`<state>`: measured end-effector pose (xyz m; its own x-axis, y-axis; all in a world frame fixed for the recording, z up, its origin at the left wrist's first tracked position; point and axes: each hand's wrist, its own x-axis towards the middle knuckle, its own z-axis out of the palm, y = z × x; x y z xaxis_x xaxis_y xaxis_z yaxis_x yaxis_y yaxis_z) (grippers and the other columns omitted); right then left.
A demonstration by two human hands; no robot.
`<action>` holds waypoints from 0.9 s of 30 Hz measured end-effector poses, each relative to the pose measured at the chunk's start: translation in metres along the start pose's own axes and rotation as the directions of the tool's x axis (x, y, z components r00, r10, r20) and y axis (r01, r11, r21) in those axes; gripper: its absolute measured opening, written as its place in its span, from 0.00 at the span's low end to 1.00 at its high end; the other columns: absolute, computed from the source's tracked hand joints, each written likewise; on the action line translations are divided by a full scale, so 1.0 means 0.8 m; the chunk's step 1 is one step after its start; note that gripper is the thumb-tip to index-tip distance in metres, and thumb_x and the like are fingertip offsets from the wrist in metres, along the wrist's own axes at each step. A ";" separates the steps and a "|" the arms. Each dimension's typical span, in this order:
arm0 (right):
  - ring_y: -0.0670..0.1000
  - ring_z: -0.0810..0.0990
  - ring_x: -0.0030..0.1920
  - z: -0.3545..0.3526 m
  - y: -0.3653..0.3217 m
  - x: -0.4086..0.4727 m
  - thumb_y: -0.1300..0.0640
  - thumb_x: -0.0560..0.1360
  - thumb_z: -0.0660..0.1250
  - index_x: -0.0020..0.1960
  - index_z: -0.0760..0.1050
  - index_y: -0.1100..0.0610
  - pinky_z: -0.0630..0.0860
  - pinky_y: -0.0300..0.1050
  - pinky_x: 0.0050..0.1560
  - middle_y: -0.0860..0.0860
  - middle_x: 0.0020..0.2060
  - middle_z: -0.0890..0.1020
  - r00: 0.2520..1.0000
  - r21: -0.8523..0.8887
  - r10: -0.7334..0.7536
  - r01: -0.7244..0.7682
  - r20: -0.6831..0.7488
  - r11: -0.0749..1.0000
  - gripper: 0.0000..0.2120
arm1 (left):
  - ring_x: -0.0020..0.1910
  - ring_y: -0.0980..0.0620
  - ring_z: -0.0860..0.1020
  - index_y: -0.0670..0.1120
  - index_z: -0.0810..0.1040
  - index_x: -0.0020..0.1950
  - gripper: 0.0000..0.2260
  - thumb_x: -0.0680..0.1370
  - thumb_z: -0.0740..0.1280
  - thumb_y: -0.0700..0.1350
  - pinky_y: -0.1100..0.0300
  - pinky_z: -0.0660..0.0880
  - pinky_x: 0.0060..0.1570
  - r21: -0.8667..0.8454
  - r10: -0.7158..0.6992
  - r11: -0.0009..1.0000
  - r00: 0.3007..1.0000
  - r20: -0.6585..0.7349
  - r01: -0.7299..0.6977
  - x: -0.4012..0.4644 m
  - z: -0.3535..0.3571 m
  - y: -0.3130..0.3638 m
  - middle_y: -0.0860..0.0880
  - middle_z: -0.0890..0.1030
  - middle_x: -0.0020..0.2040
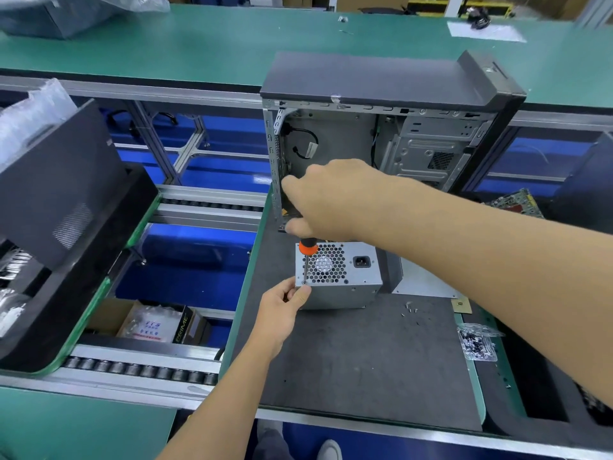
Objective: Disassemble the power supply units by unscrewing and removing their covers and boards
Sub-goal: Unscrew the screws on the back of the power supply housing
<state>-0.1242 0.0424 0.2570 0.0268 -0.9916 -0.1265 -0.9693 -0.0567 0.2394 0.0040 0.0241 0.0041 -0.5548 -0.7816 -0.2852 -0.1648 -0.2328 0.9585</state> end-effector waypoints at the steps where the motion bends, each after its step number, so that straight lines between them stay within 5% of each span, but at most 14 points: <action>1: 0.54 0.68 0.34 0.002 0.001 0.002 0.42 0.80 0.60 0.52 0.60 0.55 0.63 0.47 0.33 0.52 0.36 0.68 0.999 0.047 -0.036 0.035 0.007 0.998 0.17 | 0.33 0.66 0.72 0.58 0.82 0.58 0.08 0.82 0.66 0.47 0.74 0.70 0.36 -0.001 0.000 1.000 1.000 -0.001 0.000 0.001 0.000 0.000 0.63 0.77 0.36; 4: 0.56 0.67 0.46 0.007 0.001 0.005 0.47 0.78 0.64 0.52 0.61 0.52 0.59 0.51 0.44 0.52 0.45 0.74 0.994 0.131 -0.108 0.104 0.022 0.986 0.14 | 0.31 0.63 0.68 0.58 0.83 0.55 0.07 0.82 0.67 0.48 0.72 0.69 0.36 -0.008 -0.006 1.000 1.000 -0.013 0.006 0.002 0.000 -0.003 0.57 0.70 0.35; 8: 0.55 0.63 0.51 0.006 0.003 0.005 0.57 0.75 0.65 0.53 0.64 0.45 0.67 0.54 0.48 0.47 0.50 0.67 0.988 0.186 -0.136 0.119 0.079 0.975 0.13 | 0.31 0.64 0.69 0.56 0.82 0.58 0.08 0.82 0.67 0.47 0.73 0.70 0.35 -0.016 -0.002 1.000 1.000 -0.010 0.002 0.002 0.000 -0.004 0.60 0.71 0.33; 11: 0.55 0.62 0.54 0.000 0.000 -0.001 0.38 0.75 0.64 0.58 0.66 0.42 0.66 0.54 0.47 0.47 0.48 0.65 0.981 0.195 -0.107 0.074 0.160 0.978 0.15 | 0.31 0.63 0.68 0.55 0.83 0.58 0.08 0.82 0.67 0.47 0.73 0.69 0.36 -0.008 0.006 1.000 1.000 -0.002 -0.006 0.003 0.000 -0.005 0.59 0.68 0.33; 12: 0.55 0.64 0.53 -0.002 -0.002 -0.004 0.29 0.74 0.58 0.61 0.66 0.44 0.65 0.53 0.45 0.48 0.45 0.66 0.983 0.162 -0.042 0.013 0.179 0.987 0.24 | 0.31 0.63 0.68 0.54 0.83 0.59 0.08 0.82 0.67 0.47 0.73 0.69 0.36 -0.010 0.007 1.000 1.000 0.004 -0.007 0.003 0.000 -0.005 0.60 0.68 0.33; 14: 0.55 0.70 0.41 -0.007 -0.011 -0.009 0.25 0.74 0.46 0.60 0.67 0.51 0.64 0.47 0.35 0.50 0.36 0.66 0.991 -0.022 0.078 -0.076 0.107 0.997 0.34 | 0.30 0.64 0.71 0.51 0.81 0.62 0.09 0.82 0.67 0.47 0.72 0.69 0.36 -0.005 -0.005 1.000 1.000 0.006 0.005 0.004 -0.001 -0.005 0.64 0.72 0.31; 17: 0.52 0.63 0.29 -0.005 -0.015 -0.011 0.36 0.83 0.45 0.49 0.65 0.55 0.56 0.44 0.28 0.51 0.32 0.64 0.997 -0.201 0.030 -0.044 -0.072 0.979 0.23 | 0.30 0.66 0.72 0.49 0.80 0.63 0.10 0.82 0.66 0.46 0.75 0.69 0.35 -0.001 -0.014 1.000 1.000 0.008 0.014 0.003 0.000 -0.003 0.65 0.74 0.31; 20: 0.51 0.61 0.28 -0.002 -0.011 -0.009 0.44 0.82 0.54 0.53 0.64 0.56 0.56 0.44 0.28 0.50 0.33 0.63 0.997 -0.039 0.024 -0.027 -0.079 0.999 0.15 | 0.30 0.63 0.70 0.54 0.82 0.59 0.08 0.82 0.66 0.46 0.75 0.68 0.35 -0.011 0.007 1.000 1.000 0.011 -0.007 0.000 -0.001 -0.001 0.62 0.71 0.32; 24: 0.54 0.74 0.38 -0.004 -0.004 -0.006 0.46 0.77 0.64 0.56 0.65 0.55 0.68 0.46 0.33 0.52 0.42 0.72 0.997 0.268 -0.038 0.019 0.067 0.963 0.16 | 0.33 0.58 0.61 0.53 0.84 0.53 0.06 0.82 0.67 0.48 0.67 0.64 0.36 0.008 0.012 1.000 1.000 0.005 -0.012 0.000 -0.002 0.000 0.45 0.60 0.39; 27: 0.54 0.73 0.47 -0.004 -0.003 -0.006 0.48 0.75 0.67 0.55 0.66 0.52 0.66 0.46 0.35 0.50 0.49 0.70 0.989 0.361 -0.054 0.000 0.140 0.933 0.14 | 0.33 0.58 0.61 0.54 0.84 0.53 0.06 0.82 0.67 0.48 0.69 0.65 0.36 -0.003 0.019 1.000 1.000 0.009 -0.019 -0.001 -0.002 0.001 0.47 0.60 0.38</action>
<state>-0.1216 0.0473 0.2599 0.0445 -0.9610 -0.2728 -0.9922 -0.0107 -0.1242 0.0054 0.0238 0.0055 -0.5650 -0.7808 -0.2668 -0.1515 -0.2197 0.9637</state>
